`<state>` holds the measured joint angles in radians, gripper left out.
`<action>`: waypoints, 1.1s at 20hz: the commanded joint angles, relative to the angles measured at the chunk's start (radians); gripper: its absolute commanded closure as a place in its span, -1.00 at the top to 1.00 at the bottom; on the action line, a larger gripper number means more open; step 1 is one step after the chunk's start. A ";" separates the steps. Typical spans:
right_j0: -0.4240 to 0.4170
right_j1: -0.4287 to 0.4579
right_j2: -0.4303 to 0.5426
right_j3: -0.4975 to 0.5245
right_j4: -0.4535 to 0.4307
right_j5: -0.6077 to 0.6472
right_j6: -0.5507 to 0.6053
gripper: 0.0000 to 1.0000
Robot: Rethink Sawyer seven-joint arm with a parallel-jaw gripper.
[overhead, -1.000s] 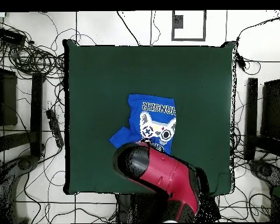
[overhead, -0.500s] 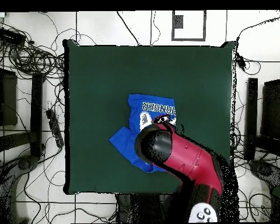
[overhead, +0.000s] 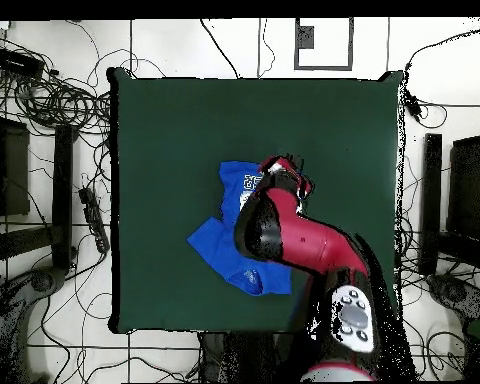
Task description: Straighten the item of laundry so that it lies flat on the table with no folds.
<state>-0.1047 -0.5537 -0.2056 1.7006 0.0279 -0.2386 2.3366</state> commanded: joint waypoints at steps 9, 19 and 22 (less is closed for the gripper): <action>-0.077 0.173 0.339 -0.011 -0.145 -0.082 0.158 -1.00; -0.018 0.137 0.201 0.066 0.080 0.513 0.119 -1.00; 0.022 0.160 0.125 0.043 0.091 0.673 0.134 -1.00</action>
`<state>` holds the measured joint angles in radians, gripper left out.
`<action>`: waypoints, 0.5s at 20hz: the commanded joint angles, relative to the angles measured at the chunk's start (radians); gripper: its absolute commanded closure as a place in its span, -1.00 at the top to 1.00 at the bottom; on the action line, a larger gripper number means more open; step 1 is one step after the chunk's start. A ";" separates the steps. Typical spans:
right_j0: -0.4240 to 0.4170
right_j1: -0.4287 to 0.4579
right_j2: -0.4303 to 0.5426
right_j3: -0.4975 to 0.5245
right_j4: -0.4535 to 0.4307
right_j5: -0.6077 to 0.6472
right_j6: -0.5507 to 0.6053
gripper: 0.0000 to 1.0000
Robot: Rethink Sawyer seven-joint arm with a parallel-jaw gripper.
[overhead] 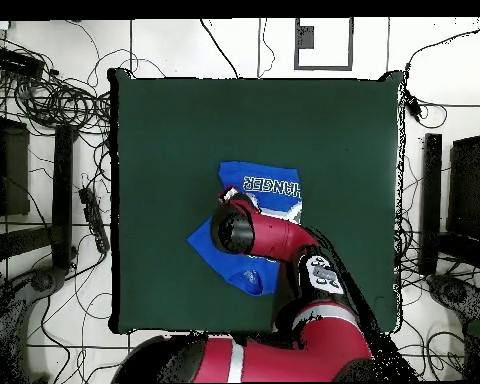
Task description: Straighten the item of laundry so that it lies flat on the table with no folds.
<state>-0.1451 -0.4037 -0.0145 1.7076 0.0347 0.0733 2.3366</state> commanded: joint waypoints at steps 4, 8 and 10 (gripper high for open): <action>0.047 0.041 -0.057 0.037 0.066 0.427 0.132 -1.00; 0.042 0.119 -0.043 -0.007 0.051 0.362 0.129 -1.00; 0.052 0.155 -0.052 -0.027 0.040 0.284 0.135 -1.00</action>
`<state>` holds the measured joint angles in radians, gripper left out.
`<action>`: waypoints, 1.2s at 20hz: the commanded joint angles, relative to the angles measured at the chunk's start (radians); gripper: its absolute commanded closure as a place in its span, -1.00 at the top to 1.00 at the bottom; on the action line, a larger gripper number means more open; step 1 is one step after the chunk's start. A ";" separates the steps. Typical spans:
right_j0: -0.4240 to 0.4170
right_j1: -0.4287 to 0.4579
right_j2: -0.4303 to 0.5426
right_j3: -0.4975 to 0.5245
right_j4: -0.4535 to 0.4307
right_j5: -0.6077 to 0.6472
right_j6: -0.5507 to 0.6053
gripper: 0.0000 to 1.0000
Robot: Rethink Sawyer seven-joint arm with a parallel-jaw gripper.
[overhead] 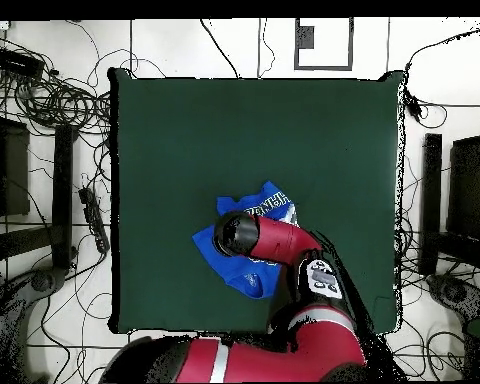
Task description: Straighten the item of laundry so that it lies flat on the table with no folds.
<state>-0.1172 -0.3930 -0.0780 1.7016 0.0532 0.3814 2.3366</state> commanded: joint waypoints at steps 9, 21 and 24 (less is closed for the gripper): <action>-0.024 0.152 0.126 0.011 -0.024 -0.385 0.162 -1.00; -0.007 0.081 -0.006 -0.099 -0.218 -0.728 0.081 -1.00; 0.011 0.090 -0.066 -0.121 -0.216 -0.779 0.063 -1.00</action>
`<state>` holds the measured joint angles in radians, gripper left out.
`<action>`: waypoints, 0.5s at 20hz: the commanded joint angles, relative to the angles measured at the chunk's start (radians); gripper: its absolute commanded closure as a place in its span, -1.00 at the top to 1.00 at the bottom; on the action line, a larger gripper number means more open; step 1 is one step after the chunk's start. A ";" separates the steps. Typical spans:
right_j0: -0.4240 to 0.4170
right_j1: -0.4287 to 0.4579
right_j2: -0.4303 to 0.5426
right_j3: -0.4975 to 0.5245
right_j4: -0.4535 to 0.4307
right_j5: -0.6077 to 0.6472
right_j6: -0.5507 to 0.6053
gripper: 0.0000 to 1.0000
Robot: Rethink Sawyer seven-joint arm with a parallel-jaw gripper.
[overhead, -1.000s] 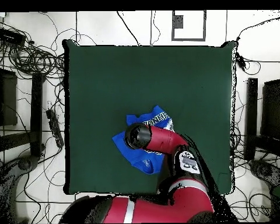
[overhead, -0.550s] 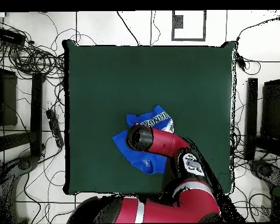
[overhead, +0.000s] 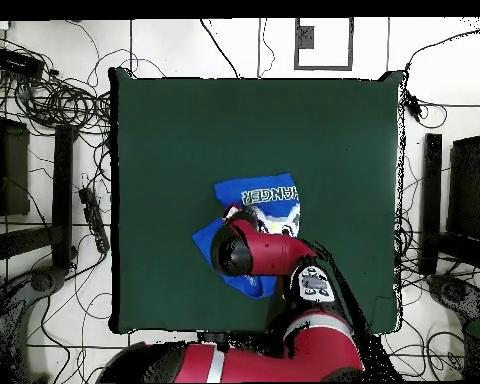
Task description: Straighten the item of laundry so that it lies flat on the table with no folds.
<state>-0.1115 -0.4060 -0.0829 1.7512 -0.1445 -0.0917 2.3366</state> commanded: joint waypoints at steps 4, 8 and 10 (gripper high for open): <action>-0.037 0.111 -0.059 -0.181 -0.057 -0.339 0.034 -1.00; -0.109 0.151 -0.001 -0.232 -0.136 -0.355 0.026 -1.00; -0.124 0.165 0.015 -0.254 -0.158 -0.355 0.028 -1.00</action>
<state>-0.1907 -0.3111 -0.1356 1.6201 -0.2356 -0.4291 2.3366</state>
